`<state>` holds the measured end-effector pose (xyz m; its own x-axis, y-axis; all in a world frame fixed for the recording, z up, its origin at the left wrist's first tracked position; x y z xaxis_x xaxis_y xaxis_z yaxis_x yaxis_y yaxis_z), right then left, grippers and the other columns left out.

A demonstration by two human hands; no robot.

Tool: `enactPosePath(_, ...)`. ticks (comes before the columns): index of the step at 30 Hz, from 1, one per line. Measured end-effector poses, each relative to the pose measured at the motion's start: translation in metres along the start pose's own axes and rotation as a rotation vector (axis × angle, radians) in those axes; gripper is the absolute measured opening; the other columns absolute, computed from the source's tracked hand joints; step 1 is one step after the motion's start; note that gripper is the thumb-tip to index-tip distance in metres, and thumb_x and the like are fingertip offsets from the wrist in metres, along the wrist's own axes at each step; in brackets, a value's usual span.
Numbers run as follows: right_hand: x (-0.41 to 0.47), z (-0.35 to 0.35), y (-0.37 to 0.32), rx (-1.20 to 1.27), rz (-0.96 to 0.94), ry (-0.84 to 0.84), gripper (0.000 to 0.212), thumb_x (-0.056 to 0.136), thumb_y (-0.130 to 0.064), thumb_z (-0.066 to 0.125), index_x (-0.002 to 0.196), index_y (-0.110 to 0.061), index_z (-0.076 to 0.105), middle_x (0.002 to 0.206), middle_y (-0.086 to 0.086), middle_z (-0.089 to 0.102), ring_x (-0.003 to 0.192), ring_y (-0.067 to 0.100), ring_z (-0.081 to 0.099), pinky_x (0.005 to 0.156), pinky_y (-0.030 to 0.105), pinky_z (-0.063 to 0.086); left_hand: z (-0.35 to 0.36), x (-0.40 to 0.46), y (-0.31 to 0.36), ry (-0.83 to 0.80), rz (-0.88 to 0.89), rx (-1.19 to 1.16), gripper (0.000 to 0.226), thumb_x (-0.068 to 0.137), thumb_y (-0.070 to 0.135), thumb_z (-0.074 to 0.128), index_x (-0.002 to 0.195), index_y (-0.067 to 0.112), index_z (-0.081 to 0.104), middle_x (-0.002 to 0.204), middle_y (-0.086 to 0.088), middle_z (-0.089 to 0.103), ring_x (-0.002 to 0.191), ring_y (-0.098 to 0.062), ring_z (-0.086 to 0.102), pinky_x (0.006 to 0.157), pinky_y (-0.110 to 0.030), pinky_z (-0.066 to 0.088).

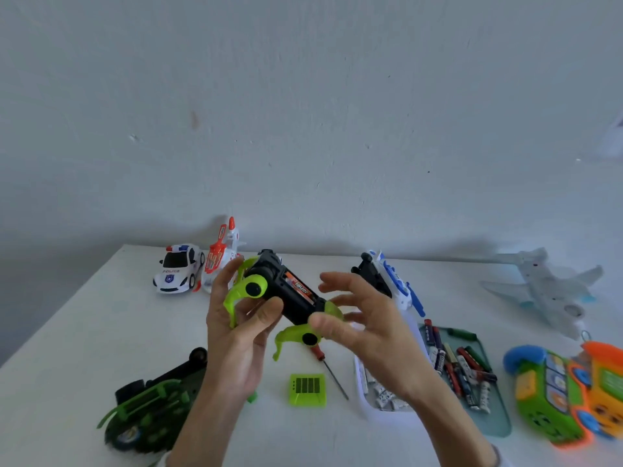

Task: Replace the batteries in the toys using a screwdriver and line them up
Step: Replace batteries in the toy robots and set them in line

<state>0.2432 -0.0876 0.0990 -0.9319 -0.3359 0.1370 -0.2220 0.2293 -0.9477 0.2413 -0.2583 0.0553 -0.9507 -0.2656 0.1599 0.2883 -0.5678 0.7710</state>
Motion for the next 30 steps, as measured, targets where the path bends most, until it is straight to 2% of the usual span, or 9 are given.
enactPosePath(3,-0.003,-0.001,-0.008,-0.144,-0.021,0.092,0.043,0.076,-0.029,0.077,0.115,-0.029,0.060,0.102,-0.013,0.060,0.085,-0.014,0.055,0.067,0.004,0.043,0.014,-0.006,-0.005,0.000,0.023,-0.026,0.094,0.036,0.025,0.099,0.121,0.029,0.060,0.097,-0.011,0.070,0.090,-0.026,0.068,0.072,-0.034,0.059)
enactPosePath(9,0.001,-0.011,-0.006,-0.233,-0.049,0.044,0.033,0.076,-0.025,0.078,0.106,-0.028,0.065,0.099,-0.007,0.062,0.086,-0.005,0.052,0.067,0.002,0.040,0.020,-0.011,-0.004,-0.076,-0.037,0.090,0.091,0.035,0.027,0.099,0.118,0.030,0.061,0.107,-0.014,0.069,0.094,-0.031,0.068,0.073,-0.036,0.059)
enactPosePath(12,0.006,-0.016,0.005,-0.414,-0.102,0.077,0.035,0.077,-0.028,0.075,0.110,-0.028,0.063,0.098,-0.018,0.056,0.093,0.005,0.049,0.083,0.018,0.043,0.003,-0.011,0.018,-0.199,-0.127,0.347,0.095,0.035,0.045,0.096,0.122,0.035,0.059,0.122,-0.009,0.064,0.106,-0.033,0.065,0.088,-0.045,0.053)
enactPosePath(14,0.009,-0.021,0.012,-0.592,-0.184,0.116,0.040,0.076,-0.031,0.075,0.114,-0.030,0.060,0.099,-0.025,0.051,0.100,0.008,0.042,0.091,0.032,0.038,-0.008,-0.012,0.037,-0.242,-0.096,0.608,0.099,0.037,0.054,0.093,0.127,0.043,0.054,0.133,0.006,0.057,0.119,-0.022,0.059,0.098,-0.041,0.045)
enactPosePath(17,0.013,-0.024,0.013,-0.619,-0.347,0.090,0.043,0.070,-0.030,0.076,0.111,-0.028,0.061,0.102,-0.022,0.053,0.098,0.005,0.039,0.087,0.024,0.038,0.000,-0.017,0.048,-0.295,0.166,1.134,0.098,0.047,0.055,0.085,0.135,0.048,0.042,0.145,0.029,0.036,0.136,0.005,0.031,0.109,-0.028,0.027)
enactPosePath(19,0.014,-0.020,0.010,-0.641,-0.444,0.095,0.045,0.068,-0.027,0.076,0.110,-0.028,0.060,0.104,-0.020,0.056,0.098,0.005,0.040,0.084,0.018,0.037,0.011,-0.017,0.042,-0.323,0.405,1.308,0.088,0.056,0.055,0.078,0.135,0.039,0.043,0.148,0.026,0.033,0.140,0.006,0.023,0.115,-0.041,0.021)
enactPosePath(21,0.015,-0.014,0.005,-0.659,-0.533,0.120,0.047,0.066,-0.024,0.076,0.111,-0.027,0.060,0.105,-0.016,0.058,0.098,0.007,0.043,0.086,0.019,0.037,0.015,-0.016,0.036,-0.294,0.522,1.359,0.078,0.062,0.057,0.072,0.132,0.036,0.045,0.145,0.022,0.039,0.140,0.002,0.026,0.115,-0.059,0.012)
enactPosePath(25,0.017,-0.007,-0.002,-0.640,-0.661,0.195,0.049,0.062,-0.024,0.077,0.109,-0.023,0.063,0.103,-0.012,0.061,0.096,0.011,0.047,0.082,0.028,0.045,0.010,-0.012,0.037,-0.245,0.649,1.351,0.063,0.067,0.052,0.070,0.123,0.031,0.052,0.136,0.018,0.051,0.141,-0.007,0.030,0.112,-0.068,0.004)
enactPosePath(30,0.019,-0.003,-0.011,-0.626,-0.699,0.291,0.049,0.056,-0.023,0.079,0.103,-0.022,0.068,0.099,-0.010,0.065,0.093,0.014,0.051,0.077,0.041,0.049,0.013,-0.007,0.047,-0.262,0.767,1.285,0.045,0.065,0.034,0.079,0.104,0.024,0.059,0.109,0.011,0.061,0.121,-0.014,0.055,0.104,-0.071,0.024)
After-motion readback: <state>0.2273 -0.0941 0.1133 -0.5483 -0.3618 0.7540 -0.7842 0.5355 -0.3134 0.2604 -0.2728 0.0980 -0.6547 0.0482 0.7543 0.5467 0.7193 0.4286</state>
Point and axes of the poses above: each hand's wrist, its own x-axis towards the middle knuckle, its own z-axis out of the palm, y = z × x, the point moved 2 cm from there along x, towards the middle knuckle
